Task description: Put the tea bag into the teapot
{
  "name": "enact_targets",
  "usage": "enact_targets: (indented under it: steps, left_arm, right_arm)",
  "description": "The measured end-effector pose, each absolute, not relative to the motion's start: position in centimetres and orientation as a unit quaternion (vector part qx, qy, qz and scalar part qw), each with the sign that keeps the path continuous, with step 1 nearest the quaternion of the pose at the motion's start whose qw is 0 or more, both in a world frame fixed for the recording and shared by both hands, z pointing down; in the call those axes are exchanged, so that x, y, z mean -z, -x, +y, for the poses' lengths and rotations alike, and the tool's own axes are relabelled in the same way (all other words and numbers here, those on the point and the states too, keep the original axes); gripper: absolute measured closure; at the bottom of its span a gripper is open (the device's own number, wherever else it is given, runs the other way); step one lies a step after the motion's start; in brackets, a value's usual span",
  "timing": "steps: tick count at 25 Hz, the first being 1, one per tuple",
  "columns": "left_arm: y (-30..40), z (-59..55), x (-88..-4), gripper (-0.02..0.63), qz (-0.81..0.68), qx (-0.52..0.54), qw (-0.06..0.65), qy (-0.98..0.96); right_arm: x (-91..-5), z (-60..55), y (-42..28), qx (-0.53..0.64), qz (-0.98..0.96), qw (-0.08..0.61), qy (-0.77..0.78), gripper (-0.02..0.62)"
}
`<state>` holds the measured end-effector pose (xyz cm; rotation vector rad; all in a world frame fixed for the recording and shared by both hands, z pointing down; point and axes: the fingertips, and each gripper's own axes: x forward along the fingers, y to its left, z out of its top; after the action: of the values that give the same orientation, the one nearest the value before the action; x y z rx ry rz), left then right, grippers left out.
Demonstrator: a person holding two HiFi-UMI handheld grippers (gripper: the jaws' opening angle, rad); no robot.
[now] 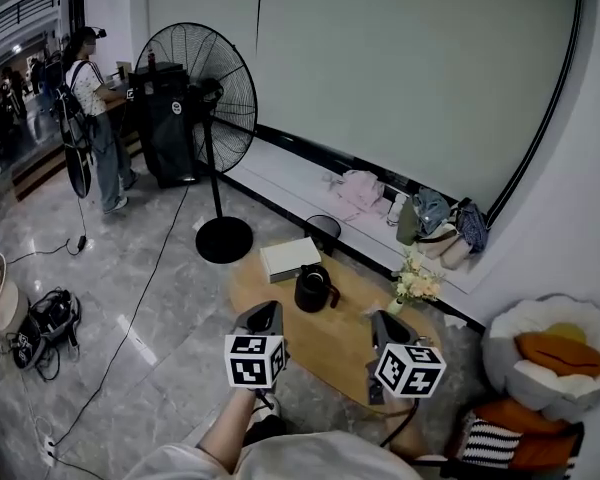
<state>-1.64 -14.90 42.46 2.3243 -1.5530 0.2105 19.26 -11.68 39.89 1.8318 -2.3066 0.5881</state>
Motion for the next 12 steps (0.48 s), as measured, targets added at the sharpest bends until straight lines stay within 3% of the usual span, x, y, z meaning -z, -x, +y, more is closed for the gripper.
enact_targets:
  steps: [12]
  left_arm:
    - [2.7, -22.9, -42.8, 0.589, -0.530, -0.070, 0.182, -0.825]
  right_arm:
    - [-39.5, -18.9, -18.3, -0.191, -0.752, 0.082, -0.626, 0.561]
